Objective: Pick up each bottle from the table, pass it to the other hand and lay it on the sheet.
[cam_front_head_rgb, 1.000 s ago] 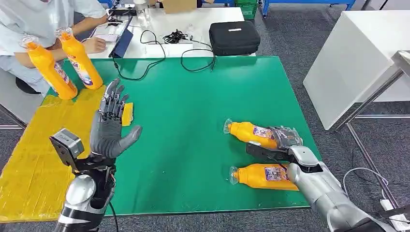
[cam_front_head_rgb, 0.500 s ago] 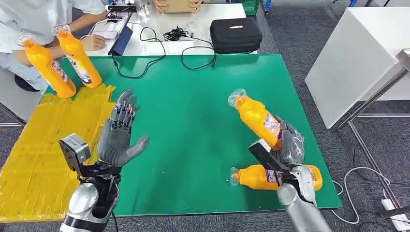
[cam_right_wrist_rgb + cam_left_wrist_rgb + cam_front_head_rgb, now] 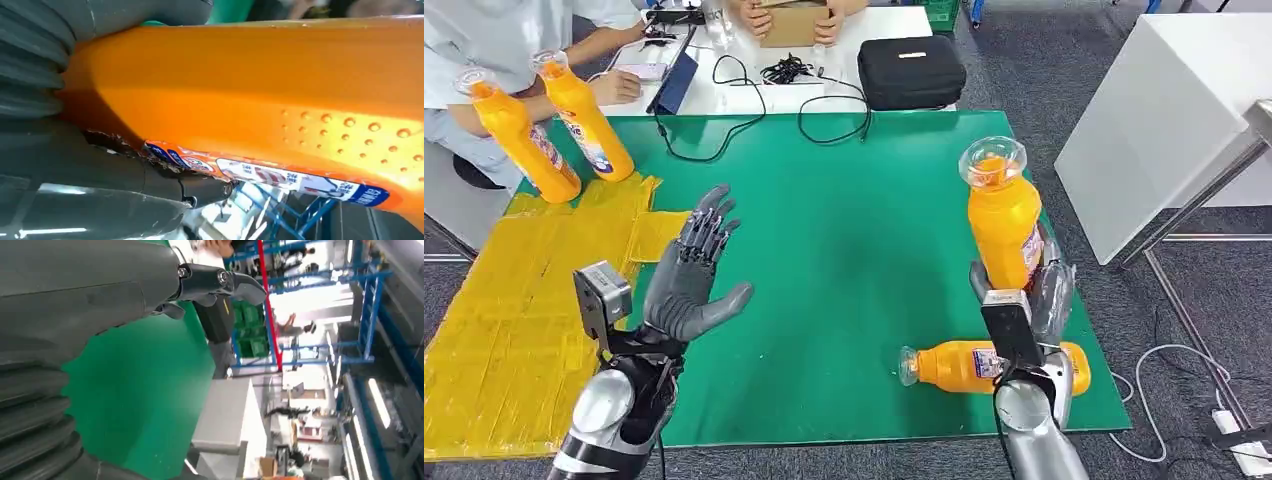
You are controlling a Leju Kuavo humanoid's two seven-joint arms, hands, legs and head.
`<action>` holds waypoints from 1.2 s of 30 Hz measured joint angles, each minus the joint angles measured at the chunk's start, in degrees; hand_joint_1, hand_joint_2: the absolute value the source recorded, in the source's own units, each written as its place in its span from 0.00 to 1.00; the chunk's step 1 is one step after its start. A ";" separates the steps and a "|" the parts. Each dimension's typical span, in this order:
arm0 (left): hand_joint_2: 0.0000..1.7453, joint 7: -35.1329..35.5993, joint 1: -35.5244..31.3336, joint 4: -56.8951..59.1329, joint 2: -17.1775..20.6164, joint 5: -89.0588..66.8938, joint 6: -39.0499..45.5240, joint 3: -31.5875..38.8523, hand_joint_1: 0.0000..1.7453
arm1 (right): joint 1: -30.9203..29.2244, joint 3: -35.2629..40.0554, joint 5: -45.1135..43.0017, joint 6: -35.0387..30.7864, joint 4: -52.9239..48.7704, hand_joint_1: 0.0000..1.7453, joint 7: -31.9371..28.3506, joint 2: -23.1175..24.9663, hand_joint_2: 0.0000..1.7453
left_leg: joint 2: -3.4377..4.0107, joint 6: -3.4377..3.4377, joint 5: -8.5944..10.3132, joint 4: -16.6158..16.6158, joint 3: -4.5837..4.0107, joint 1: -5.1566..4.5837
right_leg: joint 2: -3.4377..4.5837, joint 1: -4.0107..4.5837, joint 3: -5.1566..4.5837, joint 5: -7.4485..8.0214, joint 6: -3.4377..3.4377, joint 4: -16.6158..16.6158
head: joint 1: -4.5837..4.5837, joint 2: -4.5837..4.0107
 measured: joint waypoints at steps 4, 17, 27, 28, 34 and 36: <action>1.00 0.63 -1.29 0.66 0.15 0.44 0.07 -0.90 0.00 | 0.03 0.31 -0.68 0.06 -1.18 1.00 -0.35 1.35 1.00 | -0.02 0.00 0.01 0.00 -0.01 0.00 | 0.00 0.00 0.00 0.00 0.00 0.01 | 0.00 0.00; 1.00 2.49 -6.75 3.10 0.74 3.45 -0.68 -5.77 0.00 | -0.89 8.43 -9.92 8.30 -1.20 1.00 -9.07 4.78 1.00 | 0.00 -0.01 0.02 0.00 -0.07 0.02 | 0.00 0.02 -0.05 0.01 -0.01 0.03 | 0.00 0.00; 1.00 0.59 -8.19 3.76 1.73 5.94 -1.88 -7.87 0.00 | -7.02 18.35 -10.90 11.14 6.19 1.00 -9.22 7.10 1.00 | -0.02 0.00 0.03 0.00 -0.10 0.03 | 0.01 0.01 -0.08 0.01 -0.01 0.07 | 0.02 0.00; 1.00 0.39 -8.19 3.76 1.77 5.94 -1.88 -7.93 0.00 | -7.42 18.93 -10.90 11.32 6.52 1.00 -9.22 7.30 1.00 | -0.02 0.00 0.03 0.00 -0.10 0.03 | 0.00 0.01 -0.08 0.00 -0.01 0.07 | 0.02 0.00; 1.00 -0.07 -8.17 3.76 2.14 6.14 -1.81 -8.00 0.00 | -8.73 21.07 -10.99 11.36 7.85 1.00 -9.22 8.02 1.00 | -0.03 0.00 0.03 0.00 -0.12 0.02 | 0.00 0.01 -0.09 0.00 -0.01 0.06 | 0.02 0.00; 1.00 -0.48 -8.10 3.76 2.27 6.75 -1.66 -7.98 0.00 | -8.83 21.77 -10.73 11.39 8.00 1.00 -9.20 8.19 1.00 | -0.02 0.00 0.03 0.00 -0.12 0.02 | 0.00 0.01 -0.09 0.00 -0.01 0.06 | 0.02 0.00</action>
